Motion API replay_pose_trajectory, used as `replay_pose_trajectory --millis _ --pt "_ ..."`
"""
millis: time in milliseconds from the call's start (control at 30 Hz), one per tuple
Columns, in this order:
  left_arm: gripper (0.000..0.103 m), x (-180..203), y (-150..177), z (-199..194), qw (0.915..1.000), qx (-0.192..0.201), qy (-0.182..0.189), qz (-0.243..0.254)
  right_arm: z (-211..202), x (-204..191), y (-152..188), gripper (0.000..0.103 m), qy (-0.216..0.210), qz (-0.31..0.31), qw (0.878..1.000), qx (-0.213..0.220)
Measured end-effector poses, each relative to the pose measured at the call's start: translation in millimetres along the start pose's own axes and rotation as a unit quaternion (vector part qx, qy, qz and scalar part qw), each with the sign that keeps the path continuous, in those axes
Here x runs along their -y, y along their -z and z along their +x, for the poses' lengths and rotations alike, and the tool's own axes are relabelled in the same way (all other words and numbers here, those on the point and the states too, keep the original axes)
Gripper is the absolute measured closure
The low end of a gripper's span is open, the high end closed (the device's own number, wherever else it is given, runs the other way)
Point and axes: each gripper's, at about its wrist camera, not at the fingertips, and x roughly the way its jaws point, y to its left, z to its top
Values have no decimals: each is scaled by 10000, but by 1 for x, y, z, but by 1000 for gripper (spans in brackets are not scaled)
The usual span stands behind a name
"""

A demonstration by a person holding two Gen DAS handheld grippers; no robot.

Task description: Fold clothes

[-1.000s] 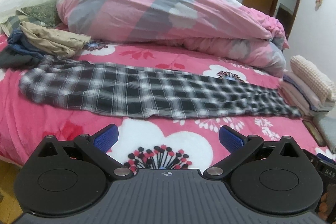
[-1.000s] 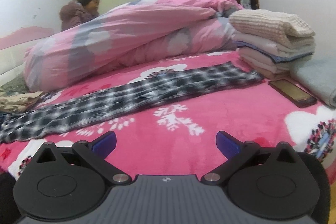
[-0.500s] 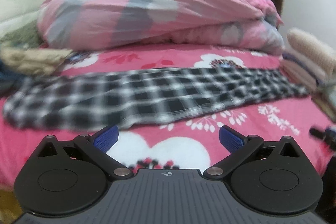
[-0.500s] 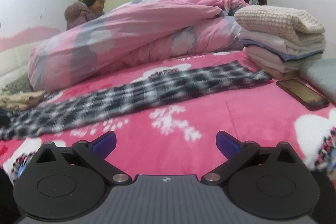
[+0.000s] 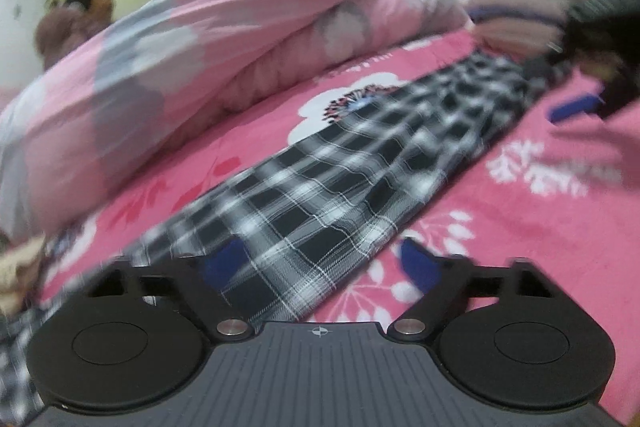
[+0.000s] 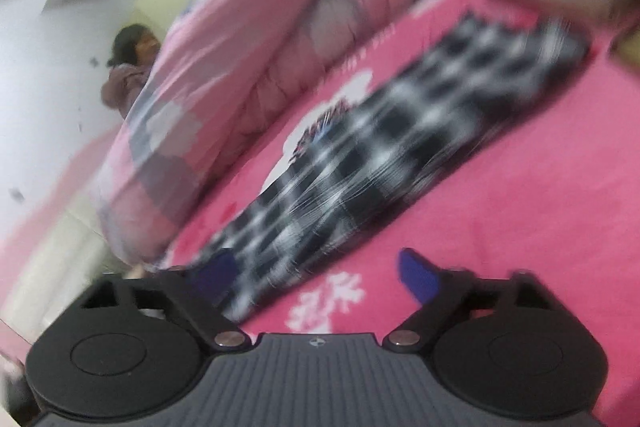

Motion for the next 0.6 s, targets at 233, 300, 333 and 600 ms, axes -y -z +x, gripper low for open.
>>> replay_pose_trajectory --millis 233,300,333,600 --pt "68 6 14 22 9984 -142 165 516 53 -4 -3 47 47 99 9985 -539" --pt "76 8 17 28 9984 -132 218 510 61 -4 -4 57 127 65 9986 -515" --pt "82 8 18 30 9984 -102 239 497 64 -3 -4 64 171 67 9986 -487" --pt "102 -9 9 29 9989 174 434 -45 60 1 -13 95 46 212 9994 -267"
